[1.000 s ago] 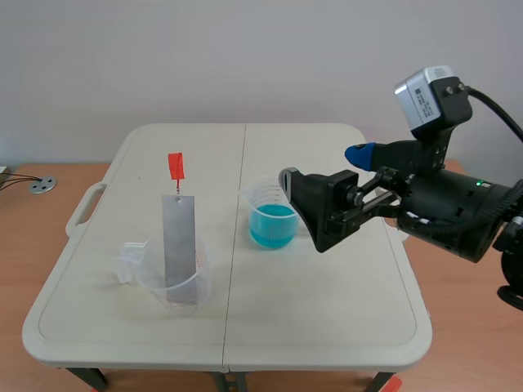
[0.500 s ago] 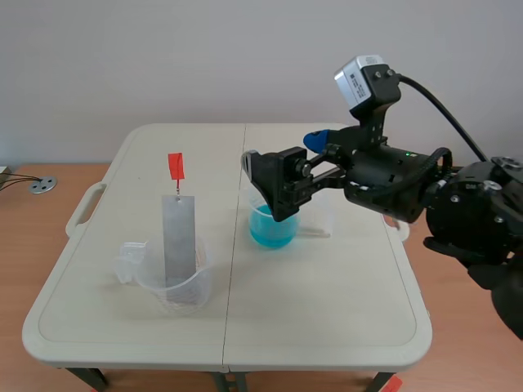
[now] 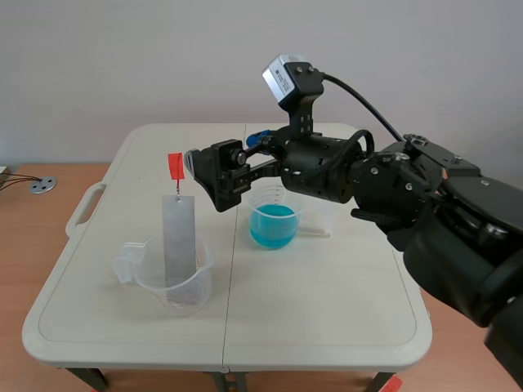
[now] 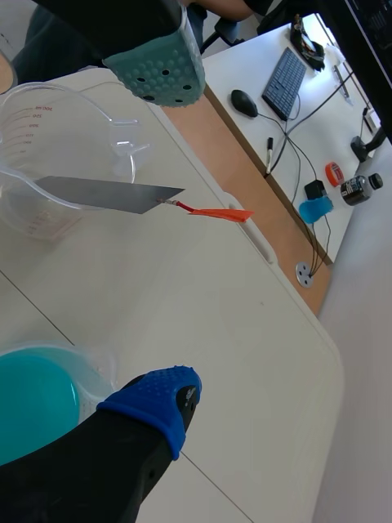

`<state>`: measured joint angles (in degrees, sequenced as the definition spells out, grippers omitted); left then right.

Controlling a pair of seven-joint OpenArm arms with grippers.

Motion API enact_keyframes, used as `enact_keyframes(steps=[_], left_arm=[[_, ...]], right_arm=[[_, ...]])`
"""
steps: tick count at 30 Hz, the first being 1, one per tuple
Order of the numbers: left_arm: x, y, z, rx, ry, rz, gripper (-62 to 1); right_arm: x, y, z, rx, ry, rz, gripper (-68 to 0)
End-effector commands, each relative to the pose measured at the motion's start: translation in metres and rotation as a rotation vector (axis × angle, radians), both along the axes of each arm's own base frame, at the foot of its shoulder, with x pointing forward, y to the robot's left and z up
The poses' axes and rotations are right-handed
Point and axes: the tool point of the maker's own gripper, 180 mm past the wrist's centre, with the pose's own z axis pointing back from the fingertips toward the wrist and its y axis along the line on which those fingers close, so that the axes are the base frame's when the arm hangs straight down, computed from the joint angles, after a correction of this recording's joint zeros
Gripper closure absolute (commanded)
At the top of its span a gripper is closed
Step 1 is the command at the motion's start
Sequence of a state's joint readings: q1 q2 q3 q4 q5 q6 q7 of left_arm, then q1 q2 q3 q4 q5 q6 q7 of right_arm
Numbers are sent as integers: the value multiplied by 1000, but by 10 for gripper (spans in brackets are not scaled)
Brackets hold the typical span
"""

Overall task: Hold the metal plate by the orange handle, dip it into the blue solution, take it out and point at it, then put the plate back in the beaker on the left.
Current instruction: 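Lift the metal plate out of the left beaker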

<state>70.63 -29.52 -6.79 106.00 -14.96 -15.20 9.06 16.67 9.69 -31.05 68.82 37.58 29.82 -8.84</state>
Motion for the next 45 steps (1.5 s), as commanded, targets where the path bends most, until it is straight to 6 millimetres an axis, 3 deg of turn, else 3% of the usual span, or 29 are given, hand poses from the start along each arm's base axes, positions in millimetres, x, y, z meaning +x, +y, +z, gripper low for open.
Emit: enact_keyframes(steps=[1,15,28,33,39,45], left_arm=[[3,-7,5,-23,-13,-3,-19],[3,-7,5,-22,-10,-3,-19],[3,-7,5,-22,-11,-3,-19],[5,-8,6,-28,-20,-1,-19],[10,-10,11,-56,-52,14,-19],[16,-13,16,-87,-83,33,-19]], right_arm=[[8,7,15,26,-25,8,-663],[10,62,7,-12,45,131,-663],[10,85,9,4,81,156,-663],[9,90,11,9,83,162,-547],[7,91,7,-7,95,171,-517],[7,91,7,-11,97,172,-388]])
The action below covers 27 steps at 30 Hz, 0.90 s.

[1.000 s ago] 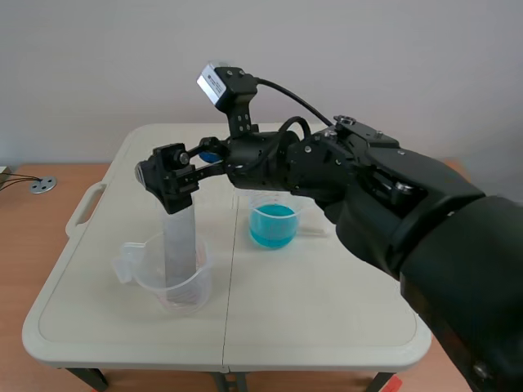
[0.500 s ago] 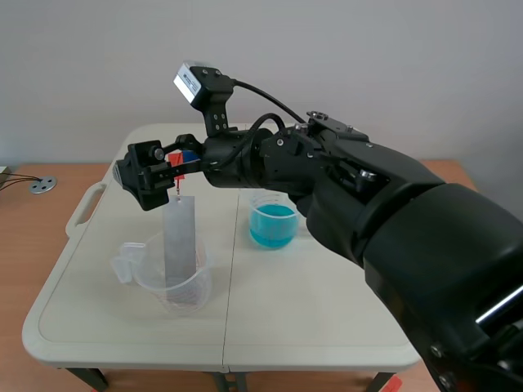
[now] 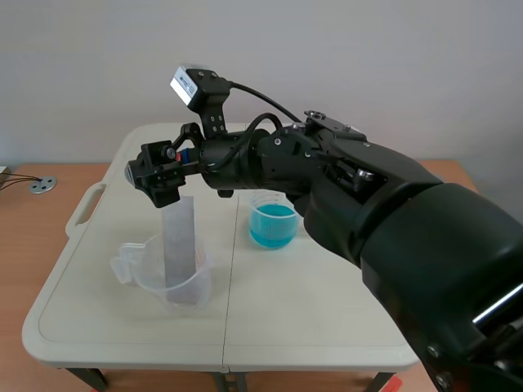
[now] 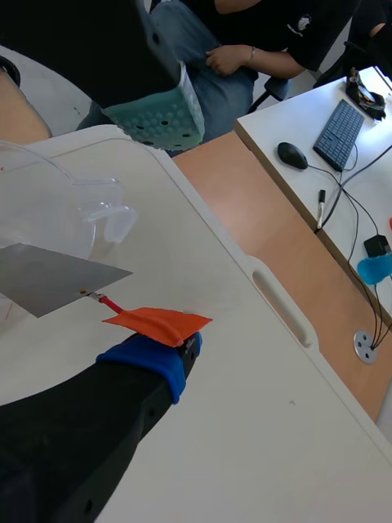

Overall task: Hold the metal plate by the orange handle, dip it into the blue solution, take it out and point at it, then put the plate back in the beaker on the left.
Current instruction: 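Lift the metal plate out of the left beaker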

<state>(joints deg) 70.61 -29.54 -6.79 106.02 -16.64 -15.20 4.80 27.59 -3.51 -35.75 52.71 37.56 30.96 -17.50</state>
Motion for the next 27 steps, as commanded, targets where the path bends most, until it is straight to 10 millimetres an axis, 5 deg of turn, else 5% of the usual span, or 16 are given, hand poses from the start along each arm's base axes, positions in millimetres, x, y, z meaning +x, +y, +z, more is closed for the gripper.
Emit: enact_keyframes(steps=[1,23,27], left_arm=[[5,-8,7,-29,-23,0,-19],[5,-7,7,-28,-22,-1,-19],[5,-7,7,-28,-22,-1,-19]], right_arm=[[6,7,21,36,-39,9,-367],[5,8,21,39,-40,16,-21],[-2,11,22,47,-46,53,-13]])
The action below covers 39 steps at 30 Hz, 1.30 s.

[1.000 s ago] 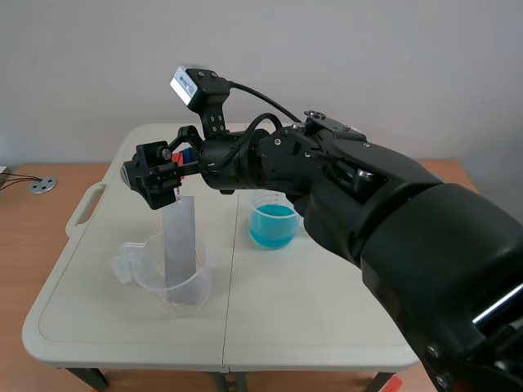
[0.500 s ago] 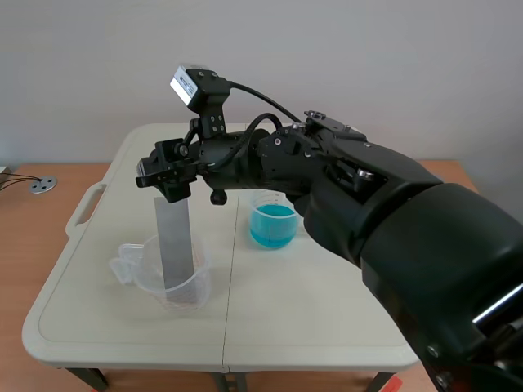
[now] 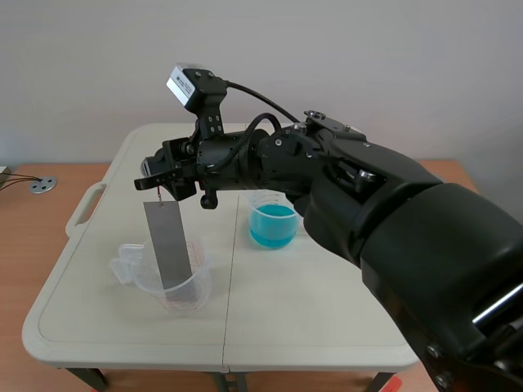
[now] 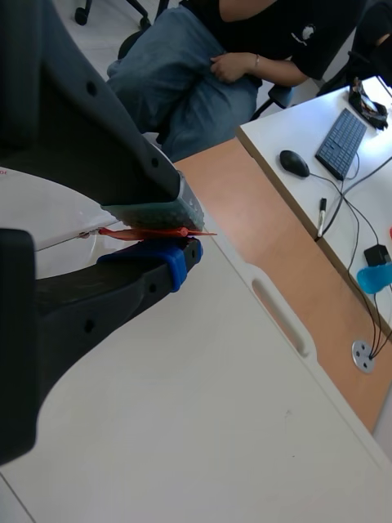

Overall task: Hold the metal plate by the orange handle, dip it into the blue solution, take it out and point at it, then put the plate back in the beaker on the left.
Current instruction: 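Lift the metal plate out of the left beaker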

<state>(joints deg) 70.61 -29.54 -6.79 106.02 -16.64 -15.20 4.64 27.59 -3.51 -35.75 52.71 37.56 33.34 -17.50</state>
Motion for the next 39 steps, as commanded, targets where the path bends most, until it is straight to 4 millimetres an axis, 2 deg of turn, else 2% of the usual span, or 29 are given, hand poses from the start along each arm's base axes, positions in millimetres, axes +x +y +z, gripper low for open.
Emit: enact_keyframes(steps=[1,13,22,27,34,39], left_arm=[[4,-7,6,-27,-20,-1,-19],[4,-7,6,-27,-20,-1,-19],[4,-8,6,-28,-20,-2,-19],[4,-8,6,-27,-19,-2,-19],[4,-7,6,-26,-17,-3,-19],[4,-7,6,-25,-17,-3,-19]], right_arm=[[2,8,20,39,-39,27,-13],[-28,15,13,81,-29,136,-15],[-41,20,21,109,-50,163,-15],[-44,22,31,106,-77,179,-15],[-44,17,57,110,-169,193,-15],[-54,13,72,106,-227,211,-15]])
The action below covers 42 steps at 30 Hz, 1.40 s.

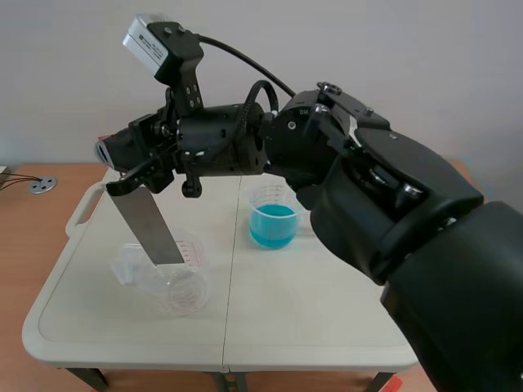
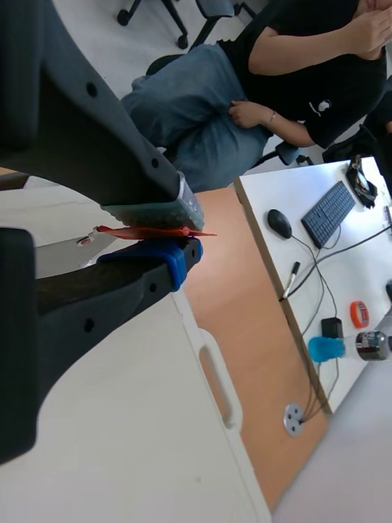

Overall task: Hold the metal plate by the orange handle, dip it into the blue solution, take it out and point at it, then put the plate back in the beaker on the left.
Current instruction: 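Lift the metal plate out of the left beaker, then move the plate over the blue solution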

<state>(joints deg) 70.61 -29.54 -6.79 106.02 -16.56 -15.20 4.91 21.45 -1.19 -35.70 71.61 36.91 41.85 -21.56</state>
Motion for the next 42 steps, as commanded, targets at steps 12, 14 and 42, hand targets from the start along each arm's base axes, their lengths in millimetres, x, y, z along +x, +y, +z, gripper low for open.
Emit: enact_keyframes(steps=[12,14,42], left_arm=[[5,-8,7,-29,-21,-1,-19],[5,-8,7,-29,-21,-1,-19],[44,-8,13,-23,-126,-17,-19]], right_arm=[[-11,-22,62,60,-182,-18,-15],[-10,-26,68,56,-205,-28,-15],[21,-95,116,53,-313,-187,-15]])
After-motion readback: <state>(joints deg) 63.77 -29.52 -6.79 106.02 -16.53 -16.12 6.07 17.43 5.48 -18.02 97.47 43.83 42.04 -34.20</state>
